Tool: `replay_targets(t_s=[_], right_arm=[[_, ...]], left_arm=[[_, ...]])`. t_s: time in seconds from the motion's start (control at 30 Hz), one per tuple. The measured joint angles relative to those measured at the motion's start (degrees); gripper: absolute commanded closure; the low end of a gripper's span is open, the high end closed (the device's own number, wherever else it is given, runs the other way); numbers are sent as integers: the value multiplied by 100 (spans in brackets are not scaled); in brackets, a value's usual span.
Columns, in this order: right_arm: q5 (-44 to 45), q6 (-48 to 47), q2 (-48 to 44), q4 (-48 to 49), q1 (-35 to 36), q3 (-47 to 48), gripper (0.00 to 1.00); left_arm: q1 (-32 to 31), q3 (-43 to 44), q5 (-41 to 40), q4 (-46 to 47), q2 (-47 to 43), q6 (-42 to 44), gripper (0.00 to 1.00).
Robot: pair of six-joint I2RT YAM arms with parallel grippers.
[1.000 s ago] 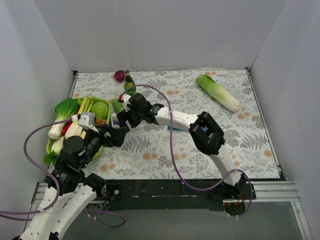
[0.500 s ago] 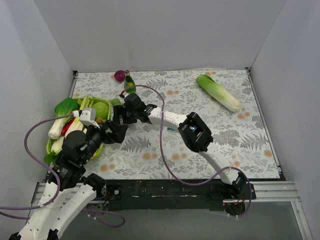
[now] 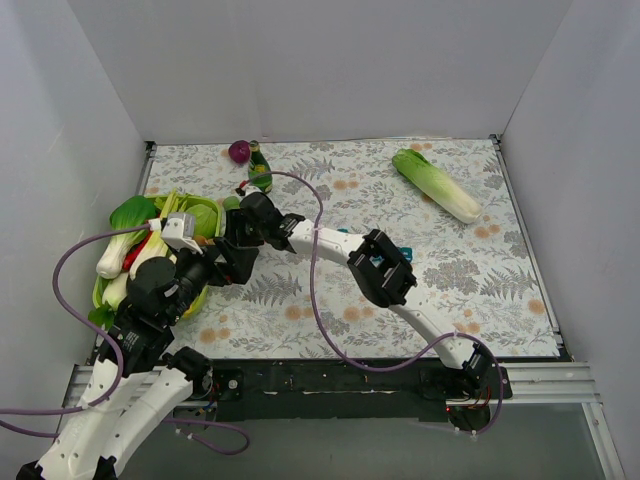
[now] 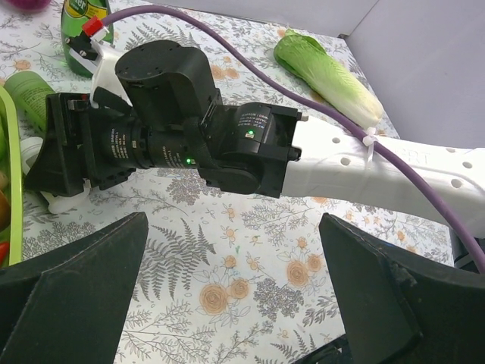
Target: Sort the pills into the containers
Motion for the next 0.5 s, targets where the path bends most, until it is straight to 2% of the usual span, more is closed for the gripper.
replay_targets(t_s=[0.17, 0.23, 0.5], right_arm=[[199, -186, -26, 9, 26, -46, 60], [214, -337, -173, 81, 26, -284, 62], [31, -1788, -1934, -140, -179, -2741, 65]], left_arm=[[0, 0, 20, 0, -4, -63, 2], [0, 0, 55, 0, -17, -109, 2], [0, -396, 308, 243, -516, -697, 2]])
